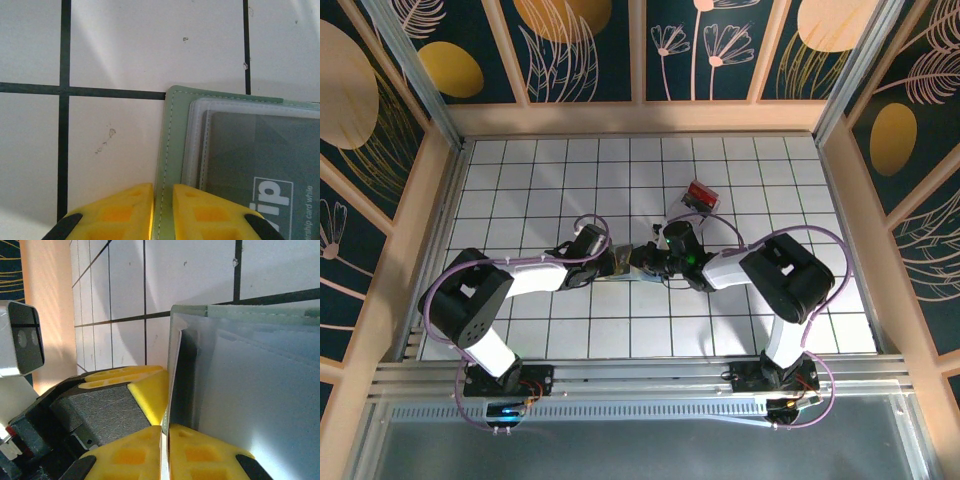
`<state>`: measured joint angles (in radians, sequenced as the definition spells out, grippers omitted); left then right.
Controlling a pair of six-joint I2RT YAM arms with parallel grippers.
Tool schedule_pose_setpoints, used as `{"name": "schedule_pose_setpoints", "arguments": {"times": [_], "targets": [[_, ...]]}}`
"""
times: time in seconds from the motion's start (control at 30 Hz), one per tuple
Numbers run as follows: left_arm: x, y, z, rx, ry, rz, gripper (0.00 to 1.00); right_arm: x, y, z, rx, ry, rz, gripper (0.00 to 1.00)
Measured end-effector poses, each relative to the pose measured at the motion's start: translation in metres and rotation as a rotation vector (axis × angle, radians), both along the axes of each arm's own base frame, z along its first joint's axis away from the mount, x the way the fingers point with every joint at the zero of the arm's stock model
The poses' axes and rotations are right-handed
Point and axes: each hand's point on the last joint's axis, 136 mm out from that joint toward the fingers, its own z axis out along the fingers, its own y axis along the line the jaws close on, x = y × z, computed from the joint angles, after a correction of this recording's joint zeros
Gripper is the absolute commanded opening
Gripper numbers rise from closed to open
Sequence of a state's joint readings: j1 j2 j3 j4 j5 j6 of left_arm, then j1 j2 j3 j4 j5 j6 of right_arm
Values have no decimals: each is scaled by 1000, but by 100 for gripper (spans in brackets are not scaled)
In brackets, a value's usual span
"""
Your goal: Take the credit cards out of the card holder
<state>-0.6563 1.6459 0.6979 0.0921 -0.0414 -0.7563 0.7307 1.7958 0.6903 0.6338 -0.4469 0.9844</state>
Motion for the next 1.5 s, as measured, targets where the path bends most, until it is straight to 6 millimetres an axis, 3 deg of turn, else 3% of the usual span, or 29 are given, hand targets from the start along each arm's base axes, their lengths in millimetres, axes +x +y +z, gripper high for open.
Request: {"name": "schedule_pose_setpoints", "arguments": {"times": [0.27, 0.93, 1.2, 1.5], "targets": [[0, 0, 0, -3, 4, 6, 19, -2, -5, -1, 10, 11, -12, 7], [0, 0, 0, 2, 1, 10, 19, -2, -13, 4, 18, 6, -24, 11], [0, 1, 0, 5, -1, 11, 19, -2, -14, 4, 21, 6, -28, 1], [1, 2, 0, 14, 1, 15, 19, -1, -26, 0, -13, 30, -55, 0]]}}
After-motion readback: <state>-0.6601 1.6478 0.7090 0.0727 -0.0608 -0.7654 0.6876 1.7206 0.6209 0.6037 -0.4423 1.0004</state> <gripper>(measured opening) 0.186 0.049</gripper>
